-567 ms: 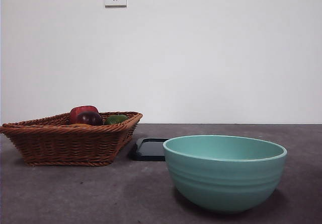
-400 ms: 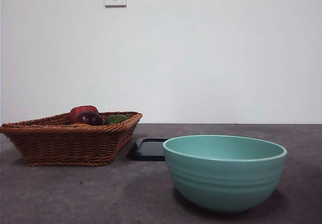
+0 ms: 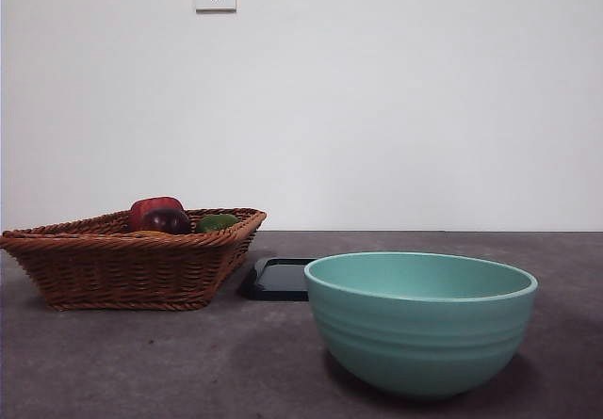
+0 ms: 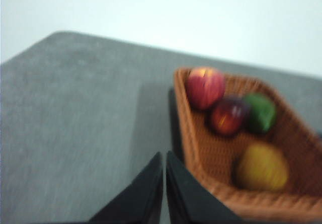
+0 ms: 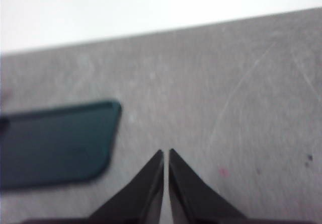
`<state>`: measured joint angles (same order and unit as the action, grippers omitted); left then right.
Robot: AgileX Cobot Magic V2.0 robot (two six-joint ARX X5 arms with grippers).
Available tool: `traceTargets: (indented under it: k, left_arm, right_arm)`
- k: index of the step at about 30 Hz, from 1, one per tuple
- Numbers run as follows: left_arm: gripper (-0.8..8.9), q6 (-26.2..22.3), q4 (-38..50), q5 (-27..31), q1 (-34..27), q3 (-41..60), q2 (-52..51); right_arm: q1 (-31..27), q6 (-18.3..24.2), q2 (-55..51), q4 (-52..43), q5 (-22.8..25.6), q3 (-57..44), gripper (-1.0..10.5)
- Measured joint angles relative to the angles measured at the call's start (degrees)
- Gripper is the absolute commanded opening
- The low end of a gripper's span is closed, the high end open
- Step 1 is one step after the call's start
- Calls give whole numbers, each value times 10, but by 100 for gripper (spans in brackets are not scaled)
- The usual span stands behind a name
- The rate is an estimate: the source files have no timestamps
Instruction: Pick up the wifruite, put it on the bowl, pick up the plate, put it on desk
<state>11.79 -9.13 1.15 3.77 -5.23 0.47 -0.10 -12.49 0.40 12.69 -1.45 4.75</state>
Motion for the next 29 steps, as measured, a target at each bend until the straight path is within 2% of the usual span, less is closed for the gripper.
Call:
traceTargets:
  k: [6, 10, 15, 22, 24, 29]
  left_arm:
    - [10, 26, 13, 0, 9, -78, 24]
    - [10, 34, -1, -9, 17, -116, 59]
    - [10, 38, -34, -26, 29, -206, 105]
    - [10, 38, -120, -34, 36, -329, 183]
    - [10, 38, -137, -58, 36, -357, 206]
    - [10, 37, -182, -134, 36, -421, 267]
  right_arm:
    - [2, -71, 17, -9, -1, 75, 8]
    - [8, -88, 50, -4, -7, 123, 7]
    - [17, -88, 113, 7, -66, 207, 7]
    - [29, -78, 220, 77, -146, 313, 8]
    - [39, -67, 249, 96, -167, 341, 7]
    - [80, -39, 301, 123, -184, 395, 7]
